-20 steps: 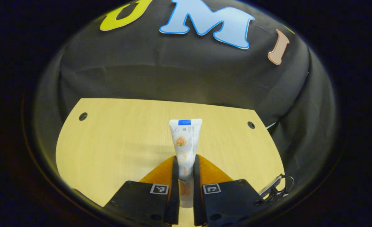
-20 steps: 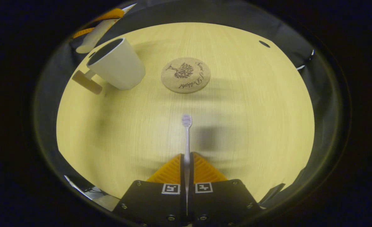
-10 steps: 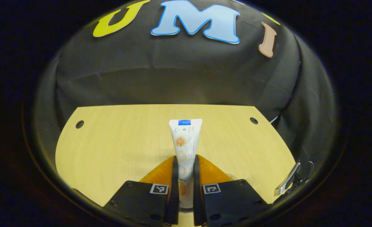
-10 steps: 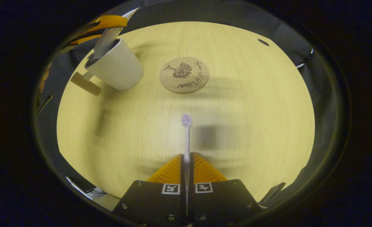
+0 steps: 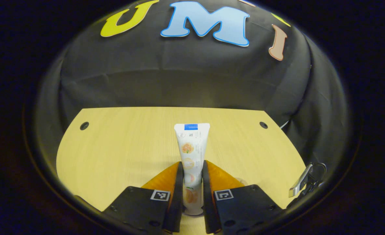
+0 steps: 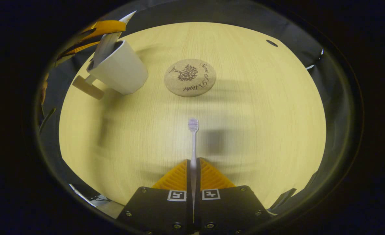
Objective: Put the toothbrush and toothpaste on the desktop into the cup, then pick up the cup and place it on the coaster on the desktop.
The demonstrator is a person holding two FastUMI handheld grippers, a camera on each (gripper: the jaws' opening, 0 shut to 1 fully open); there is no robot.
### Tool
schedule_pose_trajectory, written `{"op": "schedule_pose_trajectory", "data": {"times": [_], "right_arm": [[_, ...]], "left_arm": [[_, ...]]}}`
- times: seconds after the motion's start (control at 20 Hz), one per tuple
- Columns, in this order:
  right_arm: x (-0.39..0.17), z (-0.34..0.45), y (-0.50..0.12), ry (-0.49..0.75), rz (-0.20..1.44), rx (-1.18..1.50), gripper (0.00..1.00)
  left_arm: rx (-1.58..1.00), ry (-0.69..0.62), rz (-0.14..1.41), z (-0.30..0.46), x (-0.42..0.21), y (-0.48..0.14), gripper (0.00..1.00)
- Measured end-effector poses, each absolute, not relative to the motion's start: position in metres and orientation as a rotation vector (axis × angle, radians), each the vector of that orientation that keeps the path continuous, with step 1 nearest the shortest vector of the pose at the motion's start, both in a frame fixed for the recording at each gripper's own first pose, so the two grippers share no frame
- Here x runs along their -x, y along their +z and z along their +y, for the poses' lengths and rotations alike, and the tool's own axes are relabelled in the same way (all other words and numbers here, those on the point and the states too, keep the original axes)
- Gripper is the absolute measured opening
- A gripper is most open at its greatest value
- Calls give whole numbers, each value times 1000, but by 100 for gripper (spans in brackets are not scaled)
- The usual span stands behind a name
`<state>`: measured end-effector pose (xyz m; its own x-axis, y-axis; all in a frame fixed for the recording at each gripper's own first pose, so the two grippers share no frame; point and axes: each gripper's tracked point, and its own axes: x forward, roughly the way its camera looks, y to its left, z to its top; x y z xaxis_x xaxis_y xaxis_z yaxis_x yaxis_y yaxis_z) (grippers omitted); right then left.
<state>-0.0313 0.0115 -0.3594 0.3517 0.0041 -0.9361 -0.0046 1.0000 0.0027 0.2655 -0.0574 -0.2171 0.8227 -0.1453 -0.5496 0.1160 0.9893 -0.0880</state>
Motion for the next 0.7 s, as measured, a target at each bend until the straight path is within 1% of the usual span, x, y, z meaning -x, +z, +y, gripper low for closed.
{"op": "schedule_pose_trajectory", "data": {"times": [0.05,0.15,0.2,0.3,0.35,0.4,0.5,0.55,0.6,0.65,0.7], "right_arm": [[31,12,-359,5,1210,0,3],[31,11,-359,4,1209,0,4],[31,11,-359,4,1208,1,4],[31,11,-360,4,1206,0,3],[31,12,-360,5,1204,-1,3],[32,12,-359,5,1204,-1,3],[31,11,-360,6,1203,0,3],[31,12,-360,5,1203,0,3],[31,12,-360,6,1201,1,3],[31,12,-360,6,1199,3,3],[31,12,-360,5,1195,2,3]], "left_arm": [[51,-144,591,-59,-264,-217,35],[51,-158,601,-63,-261,-220,34],[50,-159,611,-64,-258,-223,45],[50,-157,614,-64,-255,-226,53],[53,-156,615,-64,-253,-226,55],[53,-156,611,-64,-252,-224,56],[42,-155,599,-64,-253,-221,54],[35,-156,588,-64,-253,-217,57],[29,-158,579,-64,-252,-213,54],[23,-156,570,-63,-252,-211,55],[21,-158,564,-64,-251,-208,60]]}}
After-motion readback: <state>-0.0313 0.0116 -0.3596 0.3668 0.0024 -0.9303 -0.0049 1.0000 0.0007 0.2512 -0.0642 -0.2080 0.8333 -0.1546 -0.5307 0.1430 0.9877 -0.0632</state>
